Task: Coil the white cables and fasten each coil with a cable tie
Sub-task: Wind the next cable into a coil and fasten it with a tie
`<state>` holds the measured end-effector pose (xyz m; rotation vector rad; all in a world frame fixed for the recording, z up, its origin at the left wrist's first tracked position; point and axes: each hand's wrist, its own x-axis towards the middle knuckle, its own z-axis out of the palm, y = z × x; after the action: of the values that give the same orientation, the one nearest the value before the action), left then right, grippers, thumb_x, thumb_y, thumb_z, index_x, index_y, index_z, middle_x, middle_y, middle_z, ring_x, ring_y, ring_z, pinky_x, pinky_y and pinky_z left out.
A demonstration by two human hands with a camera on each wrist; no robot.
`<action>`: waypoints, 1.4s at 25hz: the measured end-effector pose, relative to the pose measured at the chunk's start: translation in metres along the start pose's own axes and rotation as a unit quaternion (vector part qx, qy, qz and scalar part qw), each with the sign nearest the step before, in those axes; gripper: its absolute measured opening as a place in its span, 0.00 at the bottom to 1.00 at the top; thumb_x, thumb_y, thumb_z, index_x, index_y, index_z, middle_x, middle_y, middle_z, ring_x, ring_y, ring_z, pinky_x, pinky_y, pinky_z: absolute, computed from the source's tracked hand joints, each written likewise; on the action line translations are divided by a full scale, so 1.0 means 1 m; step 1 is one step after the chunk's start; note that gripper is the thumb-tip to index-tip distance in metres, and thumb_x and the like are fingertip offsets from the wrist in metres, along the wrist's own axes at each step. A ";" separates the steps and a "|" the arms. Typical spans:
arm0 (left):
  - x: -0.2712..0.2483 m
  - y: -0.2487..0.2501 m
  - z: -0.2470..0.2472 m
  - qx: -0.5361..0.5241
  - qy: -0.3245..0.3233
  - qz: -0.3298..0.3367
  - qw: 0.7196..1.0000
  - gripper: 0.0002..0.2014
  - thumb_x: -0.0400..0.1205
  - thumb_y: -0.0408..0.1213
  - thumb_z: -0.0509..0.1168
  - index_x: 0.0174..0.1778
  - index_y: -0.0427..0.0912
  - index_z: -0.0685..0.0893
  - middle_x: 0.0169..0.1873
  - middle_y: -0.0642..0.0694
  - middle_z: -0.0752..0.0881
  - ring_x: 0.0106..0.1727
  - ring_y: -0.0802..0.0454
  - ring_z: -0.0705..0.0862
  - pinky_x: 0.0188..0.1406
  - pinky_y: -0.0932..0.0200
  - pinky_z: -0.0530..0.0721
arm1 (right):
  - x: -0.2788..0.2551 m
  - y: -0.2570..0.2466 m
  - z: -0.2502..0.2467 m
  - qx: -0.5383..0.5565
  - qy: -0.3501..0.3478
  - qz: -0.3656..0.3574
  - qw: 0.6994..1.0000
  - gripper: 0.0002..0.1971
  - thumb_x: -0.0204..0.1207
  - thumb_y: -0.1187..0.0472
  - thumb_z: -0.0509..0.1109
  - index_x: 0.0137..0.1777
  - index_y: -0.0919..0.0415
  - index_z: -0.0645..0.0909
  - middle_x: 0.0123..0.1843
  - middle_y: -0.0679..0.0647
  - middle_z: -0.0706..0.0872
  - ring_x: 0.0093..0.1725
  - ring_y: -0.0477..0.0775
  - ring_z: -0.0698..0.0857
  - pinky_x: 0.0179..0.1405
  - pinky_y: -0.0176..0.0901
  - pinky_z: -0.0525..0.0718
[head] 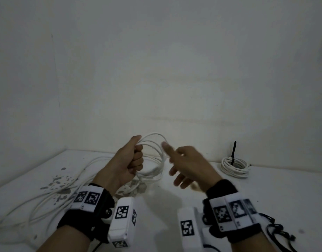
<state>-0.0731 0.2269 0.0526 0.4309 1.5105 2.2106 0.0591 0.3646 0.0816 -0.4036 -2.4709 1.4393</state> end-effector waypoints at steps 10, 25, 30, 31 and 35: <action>0.000 0.003 0.009 -0.062 0.011 0.047 0.997 0.26 0.85 0.51 0.61 0.23 0.50 0.60 0.14 0.52 0.54 0.14 0.56 0.52 0.10 0.65 0.54 | -0.001 0.004 0.041 0.142 -0.049 0.036 0.988 0.22 0.76 0.52 0.78 0.54 0.58 0.67 0.44 0.64 0.90 0.27 0.59 0.86 0.26 0.50 0.87; 0.005 0.003 0.001 -0.079 0.043 0.067 0.994 0.23 0.86 0.52 0.59 0.27 0.48 0.67 0.14 0.53 0.56 0.12 0.58 0.53 0.10 0.67 0.52 | -0.002 -0.006 0.031 0.166 0.013 0.036 0.985 0.08 0.74 0.73 0.65 0.41 0.62 0.69 0.25 0.56 0.72 0.14 0.47 0.67 0.33 0.55 0.87; 0.016 0.009 -0.040 -0.136 0.130 0.065 0.980 0.22 0.88 0.50 0.57 0.28 0.48 0.64 0.12 0.54 0.57 0.10 0.59 0.54 0.09 0.69 0.52 | -0.020 -0.038 -0.014 0.211 0.058 -0.026 0.975 0.11 0.70 0.78 0.55 0.32 0.66 0.70 0.14 0.50 0.61 0.09 0.49 0.57 0.22 0.42 0.78; 0.017 0.007 -0.044 -0.127 0.134 0.057 0.981 0.22 0.88 0.49 0.57 0.28 0.48 0.64 0.12 0.54 0.57 0.10 0.59 0.54 0.09 0.69 0.52 | -0.022 -0.042 -0.018 0.195 0.066 -0.043 0.978 0.10 0.69 0.77 0.54 0.33 0.66 0.72 0.16 0.51 0.62 0.10 0.50 0.56 0.22 0.42 0.78; 0.020 -0.003 -0.049 -0.073 0.142 0.035 0.987 0.22 0.87 0.49 0.60 0.27 0.46 0.68 0.12 0.54 0.57 0.11 0.58 0.53 0.10 0.69 0.53 | -0.032 -0.041 -0.025 0.024 -0.019 -0.100 0.995 0.11 0.70 0.73 0.56 0.39 0.63 0.79 0.16 0.47 0.74 0.12 0.51 0.64 0.29 0.47 0.80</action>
<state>-0.1133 0.1986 0.0325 0.1280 1.4747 2.5028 0.0929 0.3538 0.1269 -0.1162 -2.4195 1.4330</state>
